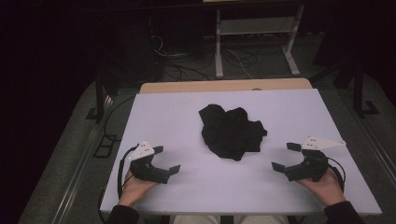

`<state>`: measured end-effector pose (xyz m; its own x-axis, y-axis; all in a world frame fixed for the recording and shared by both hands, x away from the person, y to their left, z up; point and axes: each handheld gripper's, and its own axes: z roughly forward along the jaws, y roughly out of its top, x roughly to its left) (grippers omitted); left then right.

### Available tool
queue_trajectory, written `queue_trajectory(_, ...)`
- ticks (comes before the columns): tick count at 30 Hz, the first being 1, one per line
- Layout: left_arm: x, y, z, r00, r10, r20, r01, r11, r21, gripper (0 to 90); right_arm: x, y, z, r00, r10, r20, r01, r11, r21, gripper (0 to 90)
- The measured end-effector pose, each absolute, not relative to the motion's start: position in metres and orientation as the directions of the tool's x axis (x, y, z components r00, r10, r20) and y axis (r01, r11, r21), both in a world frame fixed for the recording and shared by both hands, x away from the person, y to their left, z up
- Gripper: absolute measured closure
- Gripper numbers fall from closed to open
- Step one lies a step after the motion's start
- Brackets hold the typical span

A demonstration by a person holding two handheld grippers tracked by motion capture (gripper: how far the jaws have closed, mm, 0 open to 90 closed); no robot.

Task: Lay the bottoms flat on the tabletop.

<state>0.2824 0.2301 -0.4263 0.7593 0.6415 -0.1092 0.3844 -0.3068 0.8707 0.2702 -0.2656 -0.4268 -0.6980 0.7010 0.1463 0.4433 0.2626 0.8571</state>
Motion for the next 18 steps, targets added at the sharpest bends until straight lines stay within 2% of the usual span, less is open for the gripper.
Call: queue_trajectory(18,0.305,0.204,-0.407,0.793,0.605,-0.079,0.358,-0.357,0.862,0.0,0.296,-0.252,-0.409,-0.701,0.701,0.131,0.455,0.299,0.839,0.0)
